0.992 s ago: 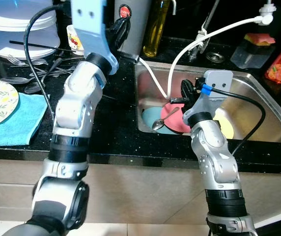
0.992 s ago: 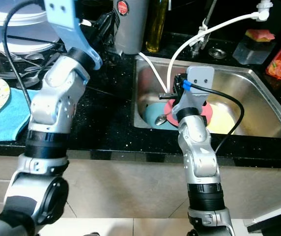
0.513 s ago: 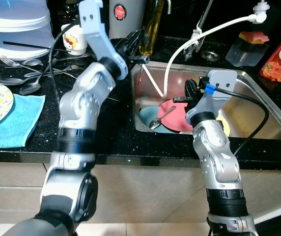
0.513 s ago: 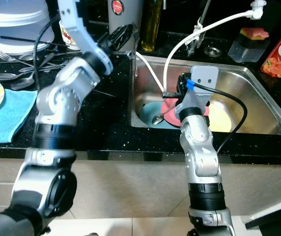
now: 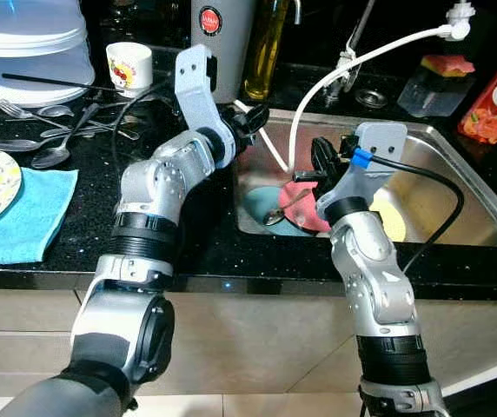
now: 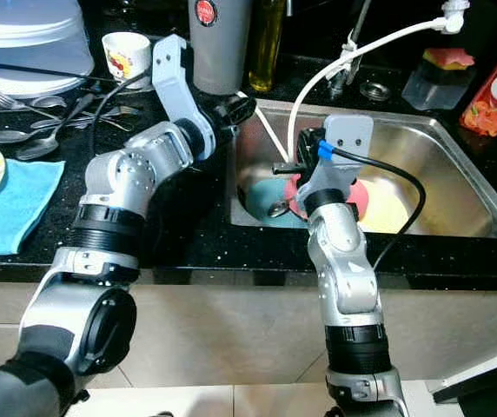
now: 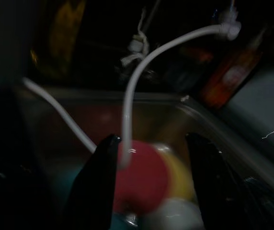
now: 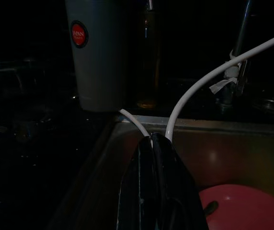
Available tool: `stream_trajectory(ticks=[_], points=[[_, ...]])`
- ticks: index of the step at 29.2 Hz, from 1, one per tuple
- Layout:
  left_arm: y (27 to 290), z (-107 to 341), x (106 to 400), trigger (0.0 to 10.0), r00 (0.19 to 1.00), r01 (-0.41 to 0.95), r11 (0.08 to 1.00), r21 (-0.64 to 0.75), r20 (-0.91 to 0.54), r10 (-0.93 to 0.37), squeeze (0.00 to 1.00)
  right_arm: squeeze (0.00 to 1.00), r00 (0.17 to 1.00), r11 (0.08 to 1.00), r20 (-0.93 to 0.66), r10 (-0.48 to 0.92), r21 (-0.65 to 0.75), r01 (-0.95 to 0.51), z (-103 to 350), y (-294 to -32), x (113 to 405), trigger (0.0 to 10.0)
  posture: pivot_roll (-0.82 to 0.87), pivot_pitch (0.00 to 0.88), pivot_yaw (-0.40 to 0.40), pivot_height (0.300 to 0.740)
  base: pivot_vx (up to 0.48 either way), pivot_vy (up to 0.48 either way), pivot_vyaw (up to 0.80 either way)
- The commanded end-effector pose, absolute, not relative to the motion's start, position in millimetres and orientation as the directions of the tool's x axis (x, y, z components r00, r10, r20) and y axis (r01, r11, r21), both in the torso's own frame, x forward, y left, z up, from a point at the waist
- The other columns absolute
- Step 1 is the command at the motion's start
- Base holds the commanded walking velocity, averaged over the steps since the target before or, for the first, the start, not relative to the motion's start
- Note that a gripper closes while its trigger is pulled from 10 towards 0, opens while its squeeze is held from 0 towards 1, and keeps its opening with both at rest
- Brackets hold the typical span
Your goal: Kitchen organization
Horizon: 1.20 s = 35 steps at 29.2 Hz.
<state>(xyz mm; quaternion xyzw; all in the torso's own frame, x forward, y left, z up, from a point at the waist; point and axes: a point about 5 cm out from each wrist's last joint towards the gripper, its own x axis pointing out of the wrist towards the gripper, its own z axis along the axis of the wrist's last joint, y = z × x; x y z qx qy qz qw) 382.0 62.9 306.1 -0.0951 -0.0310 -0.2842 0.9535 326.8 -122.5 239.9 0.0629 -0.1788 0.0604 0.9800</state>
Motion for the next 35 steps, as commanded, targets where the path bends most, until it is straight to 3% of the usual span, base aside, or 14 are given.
stream_trajectory(ticks=[1,4,8,17,18,20,35], points=[[58.3,315.6,375.4,10.0,0.848,0.511,0.852,0.112,0.095,-0.521,0.00,0.00,0.925,0.984,0.371,0.087,0.111,-0.138,240.6,-124.2,323.9,10.0,0.25,0.074,-0.092,0.740,0.000,0.000,0.00],[58.4,318.3,367.9,10.0,0.842,0.510,0.834,0.212,0.073,-0.534,0.00,0.00,0.924,0.983,0.372,0.088,0.117,-0.141,239.8,-122.2,323.0,10.0,0.27,0.075,-0.078,0.740,0.000,0.000,0.00],[62.0,321.9,361.7,10.0,0.828,0.527,0.814,0.243,0.070,-0.557,0.00,0.00,0.924,0.982,0.372,0.083,0.125,-0.139,239.0,-121.1,322.6,10.0,0.27,0.073,-0.068,0.740,0.000,0.000,0.00],[108.1,309.9,366.8,10.0,0.866,0.471,0.761,0.446,-0.072,-0.494,0.00,0.00,0.926,0.986,0.374,0.048,0.132,-0.104,236.1,-122.8,320.8,10.0,0.27,0.049,-0.024,0.740,0.000,0.000,0.00],[115.5,304.1,367.0,10.0,0.857,0.478,0.681,0.554,-0.123,-0.501,0.00,0.00,0.927,0.988,0.374,0.034,0.130,-0.088,235.3,-126.7,319.7,10.0,0.26,0.042,-0.018,0.740,0.000,0.000,0.00],[119.5,300.5,366.3,10.0,0.848,0.489,0.631,0.602,-0.159,-0.505,0.00,0.00,0.927,0.988,0.373,0.027,0.129,-0.081,234.7,-128.4,319.2,10.0,0.26,0.040,-0.017,0.740,0.000,0.000,0.00],[166.3,305.3,352.5,10.0,0.760,0.590,0.335,0.735,-0.366,-0.537,0.00,0.00,0.922,0.987,0.381,0.061,0.116,-0.114,237.1,-124.4,320.9,10.0,0.28,0.028,-0.054,0.740,0.000,0.000,0.00]])
